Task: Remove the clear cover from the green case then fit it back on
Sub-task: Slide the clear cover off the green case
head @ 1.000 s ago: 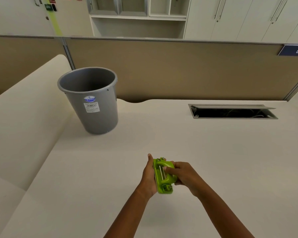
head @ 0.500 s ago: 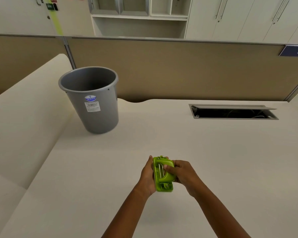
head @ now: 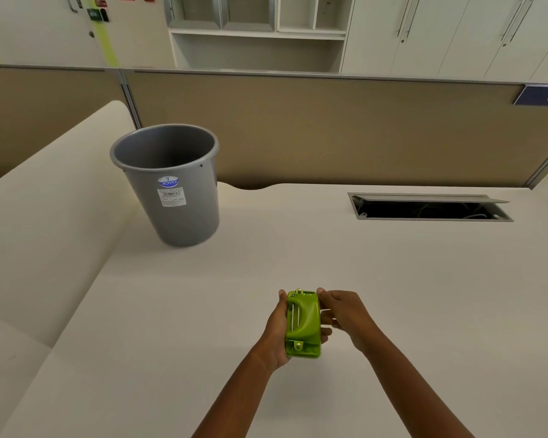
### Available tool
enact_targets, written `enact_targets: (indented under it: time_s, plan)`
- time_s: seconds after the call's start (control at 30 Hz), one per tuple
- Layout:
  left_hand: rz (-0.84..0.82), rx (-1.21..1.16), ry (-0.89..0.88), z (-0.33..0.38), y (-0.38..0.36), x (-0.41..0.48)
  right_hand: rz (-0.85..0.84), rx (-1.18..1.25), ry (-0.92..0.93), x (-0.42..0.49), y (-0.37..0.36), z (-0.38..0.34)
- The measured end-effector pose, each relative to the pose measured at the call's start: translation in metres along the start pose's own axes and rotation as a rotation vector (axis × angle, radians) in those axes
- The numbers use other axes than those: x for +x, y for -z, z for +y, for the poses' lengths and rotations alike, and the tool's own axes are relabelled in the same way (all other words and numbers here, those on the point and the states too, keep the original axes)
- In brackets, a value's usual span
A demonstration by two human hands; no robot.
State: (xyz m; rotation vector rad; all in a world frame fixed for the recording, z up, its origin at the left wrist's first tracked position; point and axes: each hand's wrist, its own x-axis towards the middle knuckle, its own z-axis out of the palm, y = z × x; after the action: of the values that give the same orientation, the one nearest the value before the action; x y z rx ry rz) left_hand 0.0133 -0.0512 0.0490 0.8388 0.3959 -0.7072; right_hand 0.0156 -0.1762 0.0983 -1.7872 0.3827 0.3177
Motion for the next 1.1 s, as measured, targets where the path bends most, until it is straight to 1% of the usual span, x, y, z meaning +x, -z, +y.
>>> enact_targets:
  time_s: [0.13,0.33,0.5,0.6,0.7,0.77,0.93,1.03,1.1]
  plan:
    - [-0.008,0.019,0.016,0.0,0.0,-0.001,-0.022,0.14,-0.079,0.001,0.0,0.0]
    - [-0.009,0.044,0.013,-0.002,0.0,-0.001,-0.019,0.137,-0.17,0.0,-0.002,-0.001]
    - [-0.008,0.001,-0.002,0.001,-0.003,-0.002,-0.067,0.321,-0.243,-0.002,-0.001,-0.001]
    - [0.022,-0.075,-0.044,0.004,-0.001,-0.001,-0.088,0.371,-0.206,-0.005,-0.004,-0.003]
    - [0.052,-0.225,-0.135,0.01,0.003,0.004,-0.027,0.344,-0.121,-0.009,-0.008,0.0]
    - [0.055,-0.3,-0.187,0.017,0.006,0.007,0.001,0.345,-0.097,-0.013,-0.011,0.004]
    - [0.062,-0.348,-0.239,0.028,0.008,0.008,-0.084,0.382,-0.114,-0.022,-0.018,0.008]
    - [0.059,-0.372,-0.249,0.029,0.005,0.008,-0.106,0.459,-0.132,-0.022,-0.017,0.003]
    - [0.058,-0.388,-0.247,0.03,0.004,0.009,-0.151,0.532,-0.168,-0.021,-0.015,0.002]
